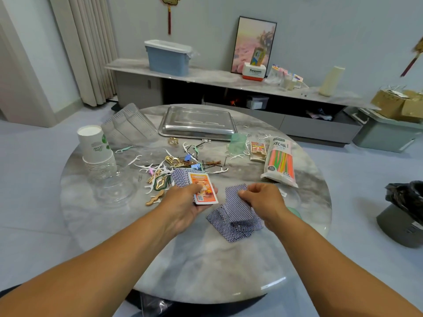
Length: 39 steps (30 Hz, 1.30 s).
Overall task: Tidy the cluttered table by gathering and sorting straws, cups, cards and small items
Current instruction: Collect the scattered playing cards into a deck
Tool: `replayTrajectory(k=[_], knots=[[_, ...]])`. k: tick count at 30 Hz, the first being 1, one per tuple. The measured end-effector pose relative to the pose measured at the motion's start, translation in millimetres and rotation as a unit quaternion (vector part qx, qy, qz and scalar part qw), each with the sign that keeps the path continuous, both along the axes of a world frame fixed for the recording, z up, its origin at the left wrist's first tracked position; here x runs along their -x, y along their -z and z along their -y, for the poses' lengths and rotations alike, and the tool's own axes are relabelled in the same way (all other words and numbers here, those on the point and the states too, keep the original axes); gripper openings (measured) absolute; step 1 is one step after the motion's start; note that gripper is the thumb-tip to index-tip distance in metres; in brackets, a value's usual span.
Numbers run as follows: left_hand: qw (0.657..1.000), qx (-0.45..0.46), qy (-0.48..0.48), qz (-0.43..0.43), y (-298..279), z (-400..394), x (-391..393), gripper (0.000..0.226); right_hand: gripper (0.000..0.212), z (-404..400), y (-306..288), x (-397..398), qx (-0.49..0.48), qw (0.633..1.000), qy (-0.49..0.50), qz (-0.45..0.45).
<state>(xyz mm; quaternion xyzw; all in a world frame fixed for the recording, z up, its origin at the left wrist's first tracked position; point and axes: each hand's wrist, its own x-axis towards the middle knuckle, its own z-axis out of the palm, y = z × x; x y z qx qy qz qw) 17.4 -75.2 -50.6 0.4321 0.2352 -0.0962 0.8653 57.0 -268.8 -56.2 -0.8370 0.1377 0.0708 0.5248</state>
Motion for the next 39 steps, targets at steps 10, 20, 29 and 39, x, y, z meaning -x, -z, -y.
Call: replayTrajectory(k=[10, 20, 29, 39], knots=[[0.996, -0.083, -0.013, 0.026, -2, 8, 6, 0.031, 0.030, -24, -9, 10, -0.152, 0.982, -0.101, -0.050], [0.994, 0.010, -0.100, -0.033, -4, -6, -3, 0.028, 0.014, -9, -12, 10, -0.049, 0.990, 0.010, 0.134], [0.995, -0.005, -0.090, -0.031, -5, -1, -3, 0.019, 0.021, -9, 11, 19, 0.499, 0.692, -0.138, 0.503], [0.995, -0.081, -0.055, -0.004, 0, 3, 3, 0.026, 0.044, -30, 7, 19, 0.075, 0.985, -0.108, 0.114]])
